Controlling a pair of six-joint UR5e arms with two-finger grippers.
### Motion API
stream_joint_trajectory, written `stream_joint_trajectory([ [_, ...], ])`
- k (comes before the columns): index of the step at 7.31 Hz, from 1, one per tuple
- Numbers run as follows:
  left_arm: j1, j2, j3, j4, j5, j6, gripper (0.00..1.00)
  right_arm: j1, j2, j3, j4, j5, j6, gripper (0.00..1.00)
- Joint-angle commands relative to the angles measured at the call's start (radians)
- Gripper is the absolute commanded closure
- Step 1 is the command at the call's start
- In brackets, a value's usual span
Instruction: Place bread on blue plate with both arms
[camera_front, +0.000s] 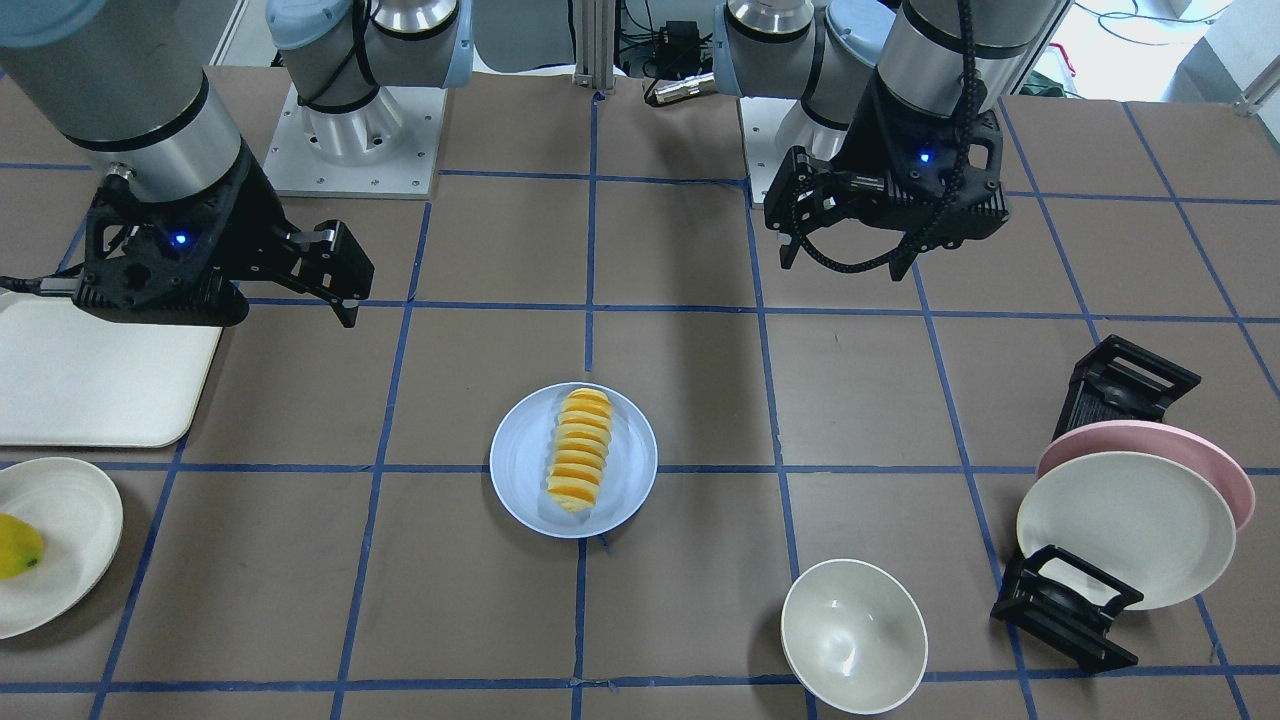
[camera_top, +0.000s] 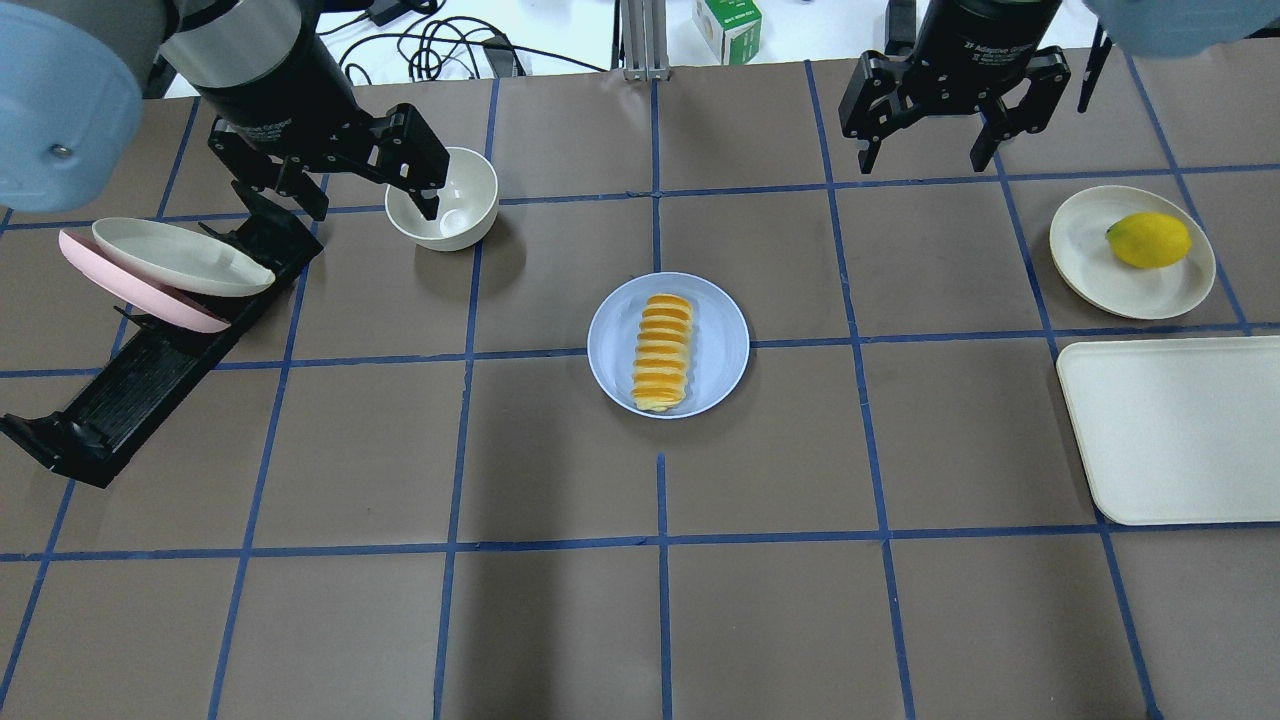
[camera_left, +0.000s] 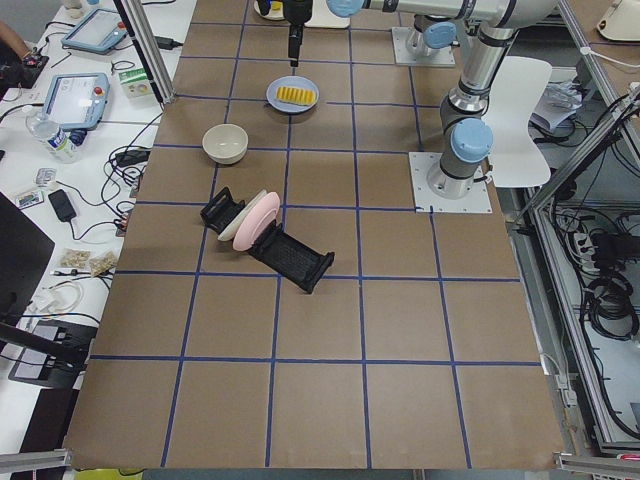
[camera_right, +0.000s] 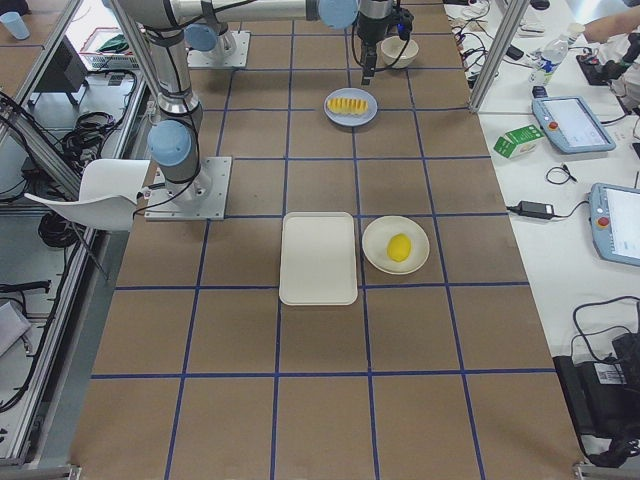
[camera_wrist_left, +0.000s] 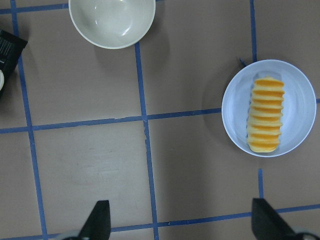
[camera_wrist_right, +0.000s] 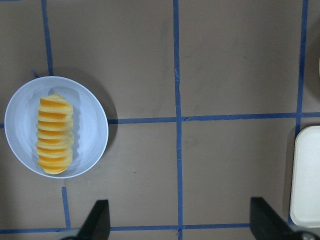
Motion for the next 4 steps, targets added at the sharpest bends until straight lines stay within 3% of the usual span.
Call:
stream_joint_trajectory([
  [1,0.0,0.0,-0.001,0.0,0.0,0.0,0.0,0.001,0.001,0.001,-0.007,0.0,0.0,0.0],
  [4,0.0,-0.001,0.0,0.001,0.0,0.0,0.0,-0.001,0.001,0.001,-0.002,0.001,0.001,0.0],
])
